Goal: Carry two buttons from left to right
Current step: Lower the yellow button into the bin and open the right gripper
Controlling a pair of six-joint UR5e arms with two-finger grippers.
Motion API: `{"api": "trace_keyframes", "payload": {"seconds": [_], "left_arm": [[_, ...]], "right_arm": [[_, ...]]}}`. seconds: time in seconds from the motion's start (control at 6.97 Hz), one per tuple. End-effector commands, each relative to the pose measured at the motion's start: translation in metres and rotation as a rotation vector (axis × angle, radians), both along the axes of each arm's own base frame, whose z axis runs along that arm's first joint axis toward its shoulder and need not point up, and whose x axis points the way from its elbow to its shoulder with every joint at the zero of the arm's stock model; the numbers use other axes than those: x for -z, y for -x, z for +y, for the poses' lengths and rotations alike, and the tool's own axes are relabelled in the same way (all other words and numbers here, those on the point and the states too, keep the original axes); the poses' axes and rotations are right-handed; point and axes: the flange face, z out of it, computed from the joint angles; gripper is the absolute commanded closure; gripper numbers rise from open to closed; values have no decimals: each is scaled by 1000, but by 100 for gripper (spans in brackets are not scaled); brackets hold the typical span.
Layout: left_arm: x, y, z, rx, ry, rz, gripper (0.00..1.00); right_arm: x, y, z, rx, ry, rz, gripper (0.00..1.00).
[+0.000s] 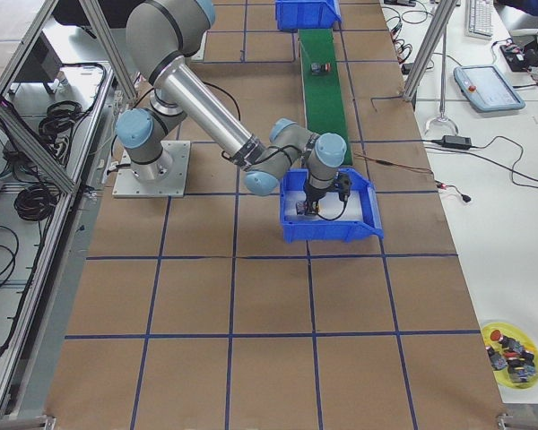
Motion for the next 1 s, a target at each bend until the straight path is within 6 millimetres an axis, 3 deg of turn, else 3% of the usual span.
{"api": "trace_keyframes", "payload": {"seconds": [0.0, 0.43, 0.57, 0.72, 0.86], "left_arm": [[-1, 1, 0, 2, 2, 0, 0], [-1, 0, 0, 0, 2, 1, 0], [-1, 0, 0, 0, 2, 1, 0], [-1, 0, 0, 0, 4, 1, 0], [-1, 0, -1, 0, 4, 1, 0]], "right_arm": [[-12, 2, -2, 4, 8, 21, 1], [-113, -6, -12, 44, 40, 40, 0], [-150, -22, -30, 46, 32, 40, 0], [-191, -54, -48, 32, 37, 44, 0], [-201, -95, -49, 78, -29, 46, 0]]}}
